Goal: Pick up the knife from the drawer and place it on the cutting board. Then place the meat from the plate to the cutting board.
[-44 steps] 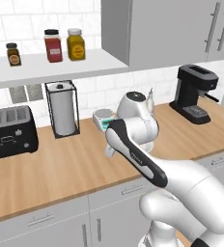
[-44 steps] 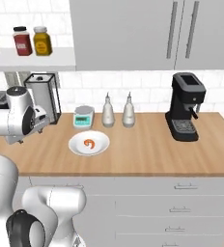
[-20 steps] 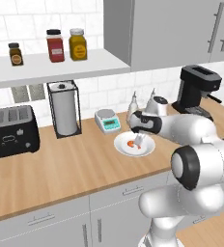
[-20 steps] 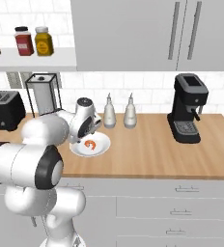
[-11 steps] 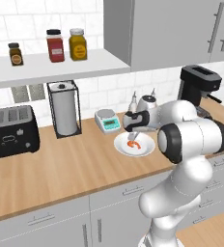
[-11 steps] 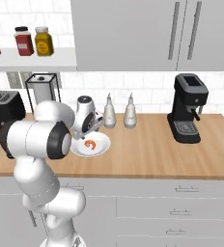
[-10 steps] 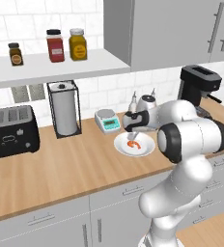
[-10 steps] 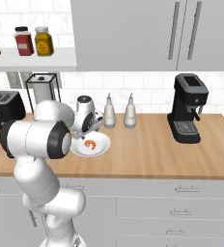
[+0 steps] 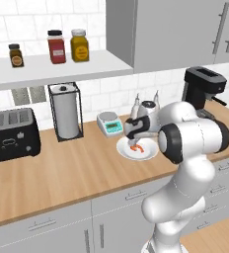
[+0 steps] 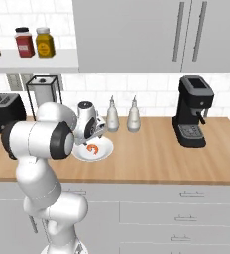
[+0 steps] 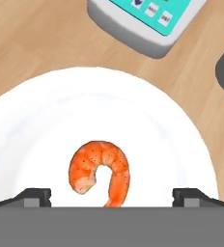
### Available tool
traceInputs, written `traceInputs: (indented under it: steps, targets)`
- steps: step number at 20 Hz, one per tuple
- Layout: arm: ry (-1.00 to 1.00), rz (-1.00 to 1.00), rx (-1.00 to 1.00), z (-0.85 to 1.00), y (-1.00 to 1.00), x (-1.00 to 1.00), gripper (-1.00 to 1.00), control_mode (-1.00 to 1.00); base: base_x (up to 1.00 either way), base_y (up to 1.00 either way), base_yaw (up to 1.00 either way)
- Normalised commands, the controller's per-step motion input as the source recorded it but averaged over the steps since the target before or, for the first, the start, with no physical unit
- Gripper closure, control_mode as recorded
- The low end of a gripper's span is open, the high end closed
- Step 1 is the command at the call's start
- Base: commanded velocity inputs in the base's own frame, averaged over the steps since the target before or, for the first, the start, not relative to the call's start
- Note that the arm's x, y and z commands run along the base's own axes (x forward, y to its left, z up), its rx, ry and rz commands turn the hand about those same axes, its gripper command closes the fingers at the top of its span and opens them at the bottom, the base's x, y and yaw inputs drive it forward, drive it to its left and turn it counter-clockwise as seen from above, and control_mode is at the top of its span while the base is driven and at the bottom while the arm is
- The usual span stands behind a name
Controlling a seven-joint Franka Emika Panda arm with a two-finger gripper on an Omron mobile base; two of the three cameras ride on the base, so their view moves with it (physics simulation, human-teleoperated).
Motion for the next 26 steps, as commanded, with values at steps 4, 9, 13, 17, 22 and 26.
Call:
traceInputs:
  steps: [4,9,13,17,22,26]
  targets:
    - [0.0,-0.04,0.0,-0.22,0.01,0.08,-1.0,-1.0,0.0,0.0,0.0]
    - [0.0,-0.05,0.0,-0.31,0.0,0.19,-1.0,-1.0,0.0,0.0,0.0]
    - [0.04,-0.04,0.0,-0.36,0.0,0.33,-1.0,-1.0,0.0,0.0,0.0]
    - [0.06,-0.03,0.0,-0.32,0.0,0.38,-1.0,-1.0,0.0,0.0,0.0]
    - [0.04,0.0,0.03,-0.24,0.0,0.17,-1.0,-1.0,0.0,0.0,0.0]
    - [0.01,0.0,0.08,-0.3,0.09,0.0,1.0,-1.0,0.0,0.0,0.0]
